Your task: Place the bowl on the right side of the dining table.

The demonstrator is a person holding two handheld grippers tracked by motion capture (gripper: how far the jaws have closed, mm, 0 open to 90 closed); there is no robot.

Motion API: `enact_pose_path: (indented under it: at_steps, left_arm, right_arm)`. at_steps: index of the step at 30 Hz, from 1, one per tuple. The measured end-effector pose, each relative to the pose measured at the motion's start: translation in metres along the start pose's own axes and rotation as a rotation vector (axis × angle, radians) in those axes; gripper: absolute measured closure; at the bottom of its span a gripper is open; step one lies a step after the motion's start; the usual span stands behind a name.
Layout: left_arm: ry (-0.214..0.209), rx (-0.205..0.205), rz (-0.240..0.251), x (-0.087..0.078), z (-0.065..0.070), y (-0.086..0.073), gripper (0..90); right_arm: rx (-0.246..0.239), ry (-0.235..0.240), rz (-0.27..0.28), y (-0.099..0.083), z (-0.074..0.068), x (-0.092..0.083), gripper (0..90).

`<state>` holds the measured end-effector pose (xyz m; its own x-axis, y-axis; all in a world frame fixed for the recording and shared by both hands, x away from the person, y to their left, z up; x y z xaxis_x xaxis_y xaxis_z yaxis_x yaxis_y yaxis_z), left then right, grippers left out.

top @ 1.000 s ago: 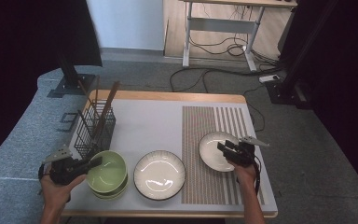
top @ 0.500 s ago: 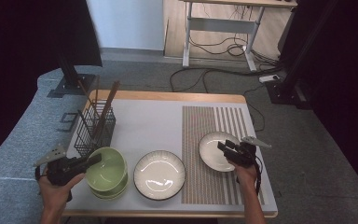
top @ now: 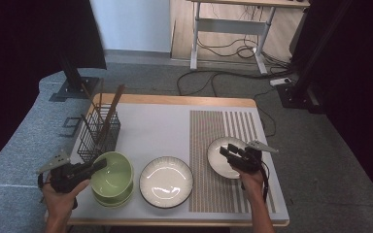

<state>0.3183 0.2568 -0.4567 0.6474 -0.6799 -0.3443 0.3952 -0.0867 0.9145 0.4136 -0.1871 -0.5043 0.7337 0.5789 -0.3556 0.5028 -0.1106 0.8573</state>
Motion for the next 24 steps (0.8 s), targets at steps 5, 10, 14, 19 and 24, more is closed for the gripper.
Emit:
enact_pose_path:
  at_steps: [5,10,14,19,24]
  left_arm:
    - [0.005,0.002,0.0,0.001,0.0,0.0,81.6]
    - [-0.009,-0.012,0.013,0.002,0.002,0.002,81.7]
    - [-0.007,-0.006,0.016,0.002,0.004,0.006,81.7]
    - [-0.01,-0.008,0.005,0.006,0.006,0.005,81.7]
    - [-0.015,0.0,-0.016,0.013,0.009,0.005,81.6]
  right_arm:
    - [-0.008,0.006,0.032,0.01,-0.008,-0.001,53.0]
    - [-0.018,0.006,0.02,0.009,-0.009,-0.001,52.8]
    - [-0.024,0.001,0.001,0.004,-0.009,0.001,52.8]
    - [-0.044,0.005,-0.022,0.0,-0.013,0.007,52.7]
    - [-0.05,0.02,-0.035,-0.002,-0.021,0.011,52.7]
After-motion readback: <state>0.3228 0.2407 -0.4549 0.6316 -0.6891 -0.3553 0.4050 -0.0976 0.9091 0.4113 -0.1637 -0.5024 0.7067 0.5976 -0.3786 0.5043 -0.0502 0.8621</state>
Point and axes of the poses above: each handheld gripper's, and its own axes: x roughly forward along the jaws, y roughly out of its top, z roughly to its right, the point moved 8 cm from there along x, roughly forward along the jaws, and after that the axes turned 4 degrees about x, right-handed, at the moved point
